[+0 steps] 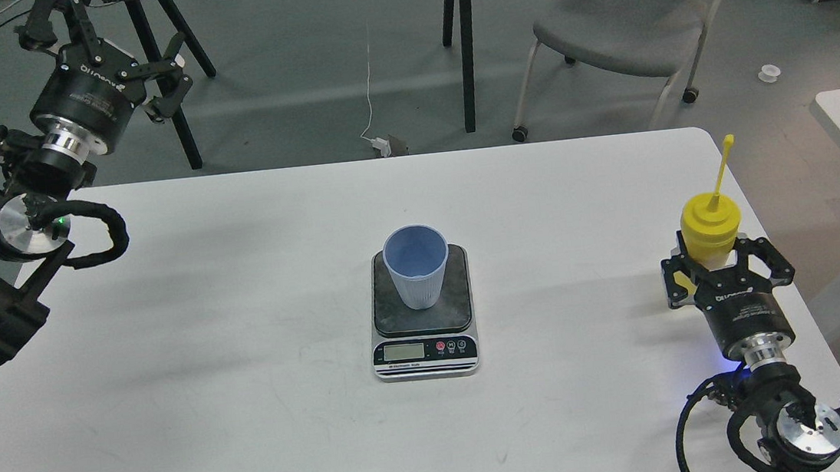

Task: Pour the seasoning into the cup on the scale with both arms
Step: 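Lift the yellow bottle with the right gripper and tilt it over the cup, then hold the bottle inverted above the cup and squeeze out sauce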

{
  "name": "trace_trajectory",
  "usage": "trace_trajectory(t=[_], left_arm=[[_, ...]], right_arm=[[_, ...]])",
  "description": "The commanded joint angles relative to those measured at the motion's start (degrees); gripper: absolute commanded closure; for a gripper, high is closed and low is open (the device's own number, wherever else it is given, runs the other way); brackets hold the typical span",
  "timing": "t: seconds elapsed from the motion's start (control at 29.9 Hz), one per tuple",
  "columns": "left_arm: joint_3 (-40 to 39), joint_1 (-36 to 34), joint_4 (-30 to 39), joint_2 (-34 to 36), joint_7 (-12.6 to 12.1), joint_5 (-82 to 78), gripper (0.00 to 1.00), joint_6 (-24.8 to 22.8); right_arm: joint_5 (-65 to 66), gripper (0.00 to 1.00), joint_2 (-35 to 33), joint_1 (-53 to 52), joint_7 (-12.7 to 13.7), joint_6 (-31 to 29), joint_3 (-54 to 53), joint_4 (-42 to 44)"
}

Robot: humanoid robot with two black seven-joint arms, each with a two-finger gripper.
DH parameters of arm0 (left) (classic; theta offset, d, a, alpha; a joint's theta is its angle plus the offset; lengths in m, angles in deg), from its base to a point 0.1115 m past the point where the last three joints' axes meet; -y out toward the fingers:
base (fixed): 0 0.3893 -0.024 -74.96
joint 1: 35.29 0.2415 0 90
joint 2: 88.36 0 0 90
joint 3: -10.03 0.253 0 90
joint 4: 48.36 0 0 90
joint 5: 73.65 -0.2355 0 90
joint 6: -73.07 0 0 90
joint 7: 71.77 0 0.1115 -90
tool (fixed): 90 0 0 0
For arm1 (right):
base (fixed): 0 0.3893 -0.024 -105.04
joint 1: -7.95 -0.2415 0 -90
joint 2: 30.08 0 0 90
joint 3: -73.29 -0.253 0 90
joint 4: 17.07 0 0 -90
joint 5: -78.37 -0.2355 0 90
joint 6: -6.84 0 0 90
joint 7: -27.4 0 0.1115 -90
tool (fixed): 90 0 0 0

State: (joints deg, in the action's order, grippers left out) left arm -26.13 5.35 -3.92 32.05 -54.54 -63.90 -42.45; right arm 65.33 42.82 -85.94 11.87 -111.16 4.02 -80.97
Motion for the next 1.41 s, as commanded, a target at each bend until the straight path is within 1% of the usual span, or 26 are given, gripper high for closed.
trace_trajectory(t=[0.0, 0.17, 0.2, 0.27, 0.37, 0.5, 0.64, 0.84, 1.0, 1.14, 1.24, 1.37], left_arm=[[0.04, 1.37, 0.03, 0.27, 0.17, -0.52, 0.01, 0.03], [-0.75, 3.92, -0.5, 0.27, 0.44, -0.26, 0.01, -1.38], [-0.84, 4.62, -0.5, 0.27, 0.52, -0.17, 0.01, -2.34], [-1.54, 5.94, -0.5, 0.35, 0.61, -0.08, 0.01, -2.49], [-3.74, 7.96, -0.5, 0.35, 0.53, -0.08, 0.01, -2.49], [-4.53, 8.67, -0.76, 0.35, 0.53, -0.08, 0.01, -2.49], [-4.62, 8.93, -1.29, 0.35, 0.79, -0.08, 0.01, -2.49], [-4.62, 9.11, -1.2, 0.35, 0.79, -0.08, 0.01, -2.49], [-4.62, 9.11, -1.2, 0.27, 0.79, -0.08, 0.01, -2.49], [-4.71, 9.11, -1.2, 0.27, 0.79, -0.08, 0.01, -2.49], [-4.71, 9.11, -1.2, 0.27, 0.79, -0.08, 0.01, -2.49], [-4.71, 9.11, -1.29, 0.18, 0.79, -0.17, 0.01, -2.49]], right_arm=[[9.05, 0.57, -3.63, -4.1, -0.2, 0.0, -2.0, -4.56], [28.48, 0.58, -4.34, -12.97, -0.37, 0.31, -1.48, -6.59], [31.3, 0.58, -4.43, -14.91, -0.37, 1.88, -0.87, -6.59], [34.47, 0.58, -4.43, -18.16, -0.46, 3.91, 1.41, -6.5], [39.39, 0.58, -4.87, -23.96, -0.9, 7.42, 6.94, -6.07], [49.58, 0.59, -5.05, -29.94, -4.41, 13.22, 14.59, -4.57], [56.89, 0.59, -4.61, -35.57, -5.99, 17.62, 22.5, -2.82], [66.81, 0.6, -4.08, -45.67, -6.09, 23.86, 35.23, 0.87], [75.17, 0.61, -3.03, -53.58, -6.09, 27.2, 45.44, 2.63], [83.16, 0.61, -0.4, -58.51, -6.09, 30.01, 52.12, 5.44], [90.45, 0.61, 3.99, -60.71, -6.96, 33.26, 56.43, 9.13], [100.29, 0.62, 9.62, -60.81, -8.11, 37.04, 58.72, 15.81]])
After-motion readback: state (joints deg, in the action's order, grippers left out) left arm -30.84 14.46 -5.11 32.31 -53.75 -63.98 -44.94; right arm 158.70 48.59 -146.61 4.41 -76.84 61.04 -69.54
